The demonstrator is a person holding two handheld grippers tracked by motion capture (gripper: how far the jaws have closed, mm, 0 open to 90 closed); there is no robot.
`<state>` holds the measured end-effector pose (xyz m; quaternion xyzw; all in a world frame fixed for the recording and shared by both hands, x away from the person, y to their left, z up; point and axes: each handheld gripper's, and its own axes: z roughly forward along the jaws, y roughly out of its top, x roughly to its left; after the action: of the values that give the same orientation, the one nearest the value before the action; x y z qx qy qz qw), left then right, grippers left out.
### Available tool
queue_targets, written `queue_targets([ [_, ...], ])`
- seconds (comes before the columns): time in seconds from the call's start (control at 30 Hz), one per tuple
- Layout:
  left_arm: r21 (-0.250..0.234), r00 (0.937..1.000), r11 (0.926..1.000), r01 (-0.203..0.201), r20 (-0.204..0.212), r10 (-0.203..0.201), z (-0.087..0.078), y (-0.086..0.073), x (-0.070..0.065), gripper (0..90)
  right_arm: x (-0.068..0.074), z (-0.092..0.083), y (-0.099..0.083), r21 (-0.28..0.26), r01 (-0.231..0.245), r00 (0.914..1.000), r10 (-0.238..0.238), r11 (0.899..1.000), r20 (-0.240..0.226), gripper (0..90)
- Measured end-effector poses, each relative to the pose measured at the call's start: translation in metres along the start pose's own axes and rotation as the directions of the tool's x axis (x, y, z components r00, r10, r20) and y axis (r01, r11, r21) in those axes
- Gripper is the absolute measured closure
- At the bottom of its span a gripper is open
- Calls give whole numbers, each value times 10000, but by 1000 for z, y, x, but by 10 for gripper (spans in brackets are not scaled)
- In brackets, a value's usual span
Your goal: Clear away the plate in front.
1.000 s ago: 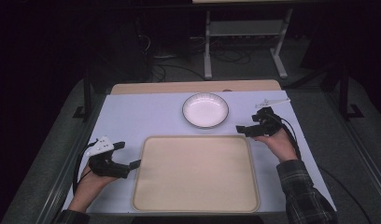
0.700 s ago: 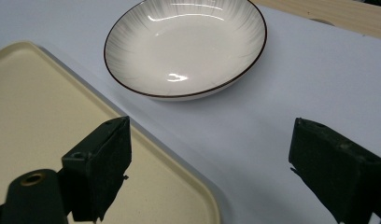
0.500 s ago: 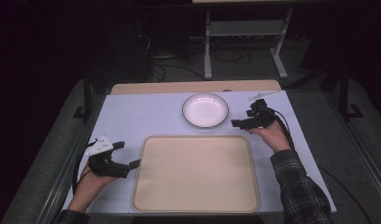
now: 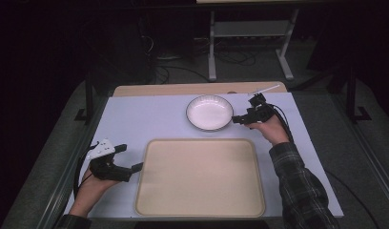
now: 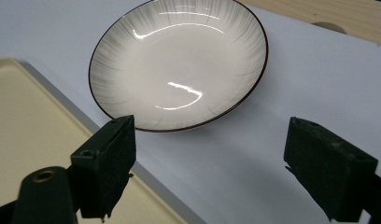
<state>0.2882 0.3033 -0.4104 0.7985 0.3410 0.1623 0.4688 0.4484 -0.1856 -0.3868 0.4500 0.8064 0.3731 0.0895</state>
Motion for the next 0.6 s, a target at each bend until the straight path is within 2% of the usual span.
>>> queue_targets([
  [0.13, -93, 10000, 9999, 43, 19, -43, -1, 1, 0, 15, -3, 7, 6, 15, -147, 9998, 147, 9999, -119, 182],
  [0.3, -83, 10000, 9999, 58, 39, -57, 0, 1, 0, 15, -8, 21, 12, 373, -328, 9993, 334, 9988, -152, 198],
  [0.6, -181, 9999, 9997, 147, 85, -146, -1, 0, 1, 15, -16, 44, 22, 590, -815, 9962, 832, 9949, -261, 246],
])
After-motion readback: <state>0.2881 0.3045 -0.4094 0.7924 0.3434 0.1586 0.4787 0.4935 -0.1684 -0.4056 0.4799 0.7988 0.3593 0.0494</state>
